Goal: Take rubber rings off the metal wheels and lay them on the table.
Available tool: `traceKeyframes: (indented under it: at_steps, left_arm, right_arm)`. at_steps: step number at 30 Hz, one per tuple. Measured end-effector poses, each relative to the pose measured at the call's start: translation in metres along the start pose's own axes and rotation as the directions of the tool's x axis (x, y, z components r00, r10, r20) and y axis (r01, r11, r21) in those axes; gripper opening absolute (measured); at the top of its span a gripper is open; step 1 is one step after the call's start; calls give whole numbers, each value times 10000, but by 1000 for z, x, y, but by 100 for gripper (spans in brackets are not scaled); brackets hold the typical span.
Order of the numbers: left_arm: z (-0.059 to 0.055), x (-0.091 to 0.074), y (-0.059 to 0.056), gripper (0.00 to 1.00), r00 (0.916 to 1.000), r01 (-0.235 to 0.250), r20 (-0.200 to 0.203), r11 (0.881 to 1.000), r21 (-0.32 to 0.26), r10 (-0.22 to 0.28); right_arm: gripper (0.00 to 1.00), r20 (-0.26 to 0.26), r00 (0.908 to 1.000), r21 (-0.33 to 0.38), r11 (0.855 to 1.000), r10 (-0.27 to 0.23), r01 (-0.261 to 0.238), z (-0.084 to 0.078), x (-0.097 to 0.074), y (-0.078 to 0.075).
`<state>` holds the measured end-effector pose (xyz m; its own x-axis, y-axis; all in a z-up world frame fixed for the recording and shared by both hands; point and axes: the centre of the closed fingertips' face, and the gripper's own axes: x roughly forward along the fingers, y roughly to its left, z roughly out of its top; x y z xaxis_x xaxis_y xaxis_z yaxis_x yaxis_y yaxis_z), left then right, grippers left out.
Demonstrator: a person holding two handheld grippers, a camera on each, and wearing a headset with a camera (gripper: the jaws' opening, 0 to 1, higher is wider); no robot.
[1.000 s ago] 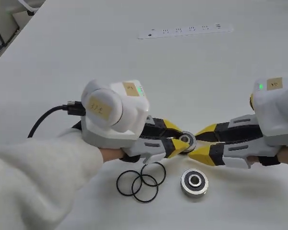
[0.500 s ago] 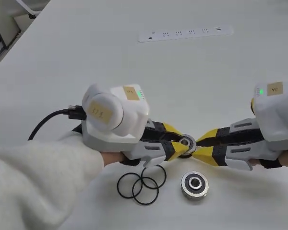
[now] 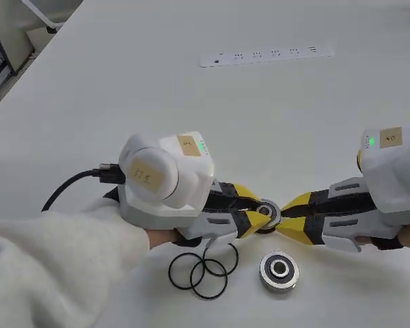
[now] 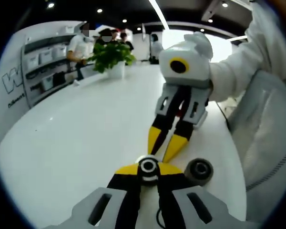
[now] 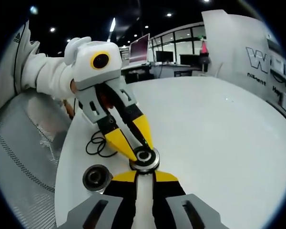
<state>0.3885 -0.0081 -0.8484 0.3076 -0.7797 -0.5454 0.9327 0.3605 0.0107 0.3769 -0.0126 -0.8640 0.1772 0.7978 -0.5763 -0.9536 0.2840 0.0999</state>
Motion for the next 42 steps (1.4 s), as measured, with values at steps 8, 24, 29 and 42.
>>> traceKeyframes:
  at_steps: [8,24,29,42]
  left_arm:
    - [-1,-2,-2,13,9999,-32,-154,9998,178,35]
    - [-2,-3,-6,13,9997,87,-230,9997,212,-82]
    - [-1,-3,-6,13,9997,70,-237,9996,286,-63]
    - [-1,-3,-6,13,9994,152,-330,9995,267,-144]
  right_arm:
    - [7,7,10000,-69,10000,23,-23,0,0,3]
    - [0,85,9990,117,9990,-438,437,-3,-1,-6]
    - [0,212,9997,768,9970,-105,89,-5,2,-2]
    - [3,423,9978,1262,9904,508,-558,-3,0,-2]
